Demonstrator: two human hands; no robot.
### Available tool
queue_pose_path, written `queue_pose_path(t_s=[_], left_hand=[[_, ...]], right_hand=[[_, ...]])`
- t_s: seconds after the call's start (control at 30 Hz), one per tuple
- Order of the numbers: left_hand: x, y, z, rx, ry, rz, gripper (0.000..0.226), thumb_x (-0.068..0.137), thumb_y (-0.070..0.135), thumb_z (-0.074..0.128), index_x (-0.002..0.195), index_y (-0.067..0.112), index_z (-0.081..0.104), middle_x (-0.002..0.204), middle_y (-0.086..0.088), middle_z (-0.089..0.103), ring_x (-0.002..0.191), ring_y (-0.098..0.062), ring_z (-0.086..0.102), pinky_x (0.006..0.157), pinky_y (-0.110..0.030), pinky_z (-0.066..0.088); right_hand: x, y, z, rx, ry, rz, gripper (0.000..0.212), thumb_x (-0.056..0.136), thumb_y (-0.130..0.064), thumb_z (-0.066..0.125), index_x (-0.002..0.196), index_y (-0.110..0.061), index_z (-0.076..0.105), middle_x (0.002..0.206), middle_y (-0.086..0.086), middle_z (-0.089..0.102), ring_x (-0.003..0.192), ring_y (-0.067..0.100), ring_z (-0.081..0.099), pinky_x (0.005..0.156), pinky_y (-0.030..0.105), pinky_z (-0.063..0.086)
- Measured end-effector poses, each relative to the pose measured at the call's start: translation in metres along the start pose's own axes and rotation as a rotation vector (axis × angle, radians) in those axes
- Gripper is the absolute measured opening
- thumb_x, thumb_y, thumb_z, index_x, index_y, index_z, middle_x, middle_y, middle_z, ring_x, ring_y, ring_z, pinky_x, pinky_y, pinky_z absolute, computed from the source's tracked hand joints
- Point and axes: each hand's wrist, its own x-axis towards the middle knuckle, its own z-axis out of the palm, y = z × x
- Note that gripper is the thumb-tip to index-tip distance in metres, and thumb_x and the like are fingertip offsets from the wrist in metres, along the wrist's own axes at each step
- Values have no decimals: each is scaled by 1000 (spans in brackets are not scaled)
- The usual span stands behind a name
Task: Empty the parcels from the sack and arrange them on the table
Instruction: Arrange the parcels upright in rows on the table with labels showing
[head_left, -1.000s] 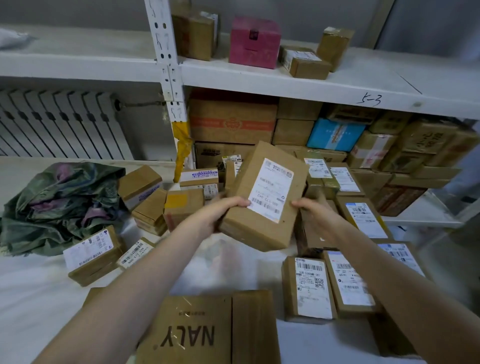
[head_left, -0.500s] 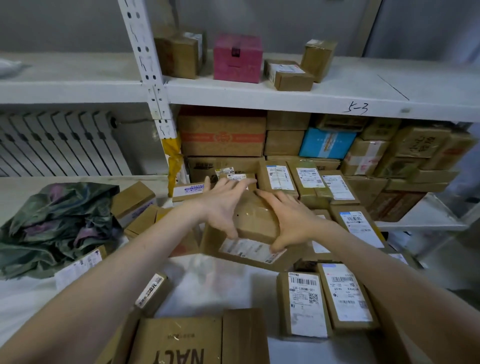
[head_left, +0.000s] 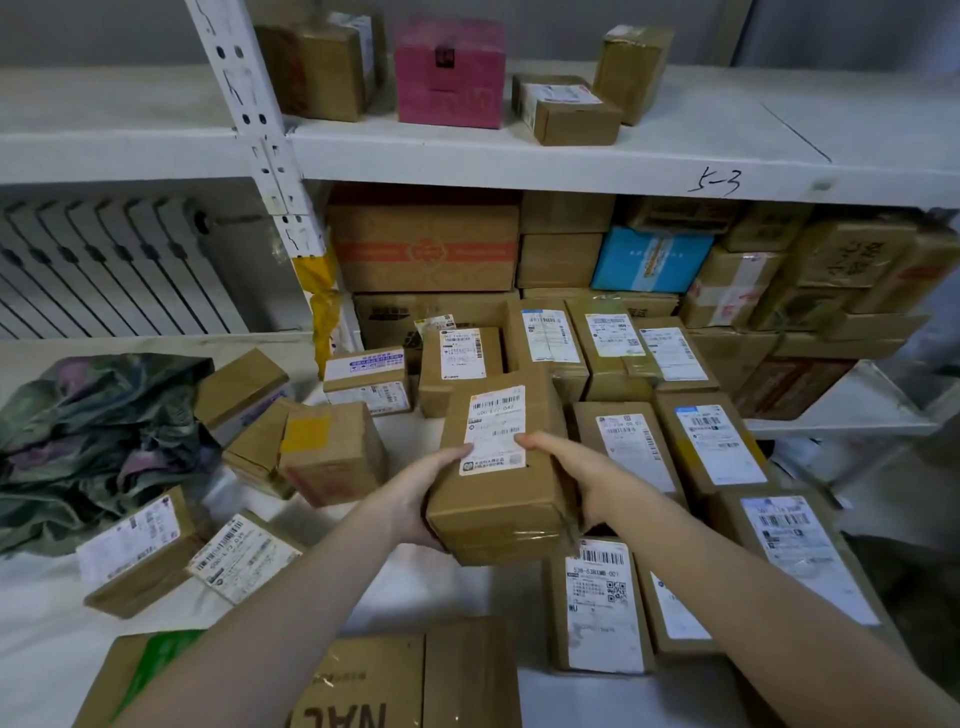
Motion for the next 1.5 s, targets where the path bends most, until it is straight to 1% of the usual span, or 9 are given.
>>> queue_pose_path(t_s=[0.13,0.37,0.63,0.83,1.0,1.1,1.2,1.37,1.5], left_hand=[[15,3,5,-86,-1,24,55,74,42,76,120,17,56,116,-18,63,107,-36,58,93,-51,46],[37,-1,10,-167,-35,93,46,81,33,72,122,15,62,111,-14,71,104,-33,65,85,-44,52],[44,-11,8,-230,-127,189,41,89,36,62,127,22,59,117,-8,70,110,-29,63,92,-45,50],[45,-15,12,-269,-134,281,39,92,28,58,131,28,55,119,-4,69,105,-23,67,81,-40,53],[48,-14,10,-244,-145,326,45,90,24,60,133,30,52,124,-4,67,114,-25,63,85,-42,52],[51,-19,13,-216,-104,308,39,92,22,58,129,32,54,122,-4,68,114,-27,62,84,-45,53],[56,-28,13,-197,-56,243,36,94,23,57,129,30,55,121,-5,68,112,-30,62,81,-46,53],[69,-34,14,-161,22,154,38,95,24,55,132,33,53,125,-2,64,117,-28,59,93,-50,49],[73,-33,24,-108,41,157,37,100,21,46,132,37,51,123,1,64,116,-26,58,88,-46,51]], right_hand=[[12,-8,0,84,45,-92,69,66,-50,81,120,-17,56,108,11,66,100,30,61,91,47,48],[31,4,-7,90,100,-211,103,45,-62,83,131,-18,49,111,5,68,98,26,67,86,43,55],[33,8,-24,78,55,-286,61,73,-48,76,122,-18,55,107,4,71,97,23,68,86,41,55],[44,16,-31,105,25,-319,68,68,-49,77,126,-21,54,107,2,72,99,22,68,92,43,54],[47,21,-31,114,5,-345,81,59,-55,77,129,-24,53,110,0,72,101,21,68,93,43,53],[49,27,-35,78,-5,-359,73,67,-49,77,131,-23,53,111,0,71,102,19,67,90,38,53],[50,29,-34,-48,24,-322,66,72,-46,77,129,-18,56,111,-1,70,101,18,66,92,38,53],[42,16,-22,-538,366,-522,43,83,-29,70,121,-12,61,113,3,65,104,22,62,78,27,49],[37,24,-14,-771,403,-565,58,85,-20,68,139,-18,47,137,10,42,124,29,48,102,34,42]])
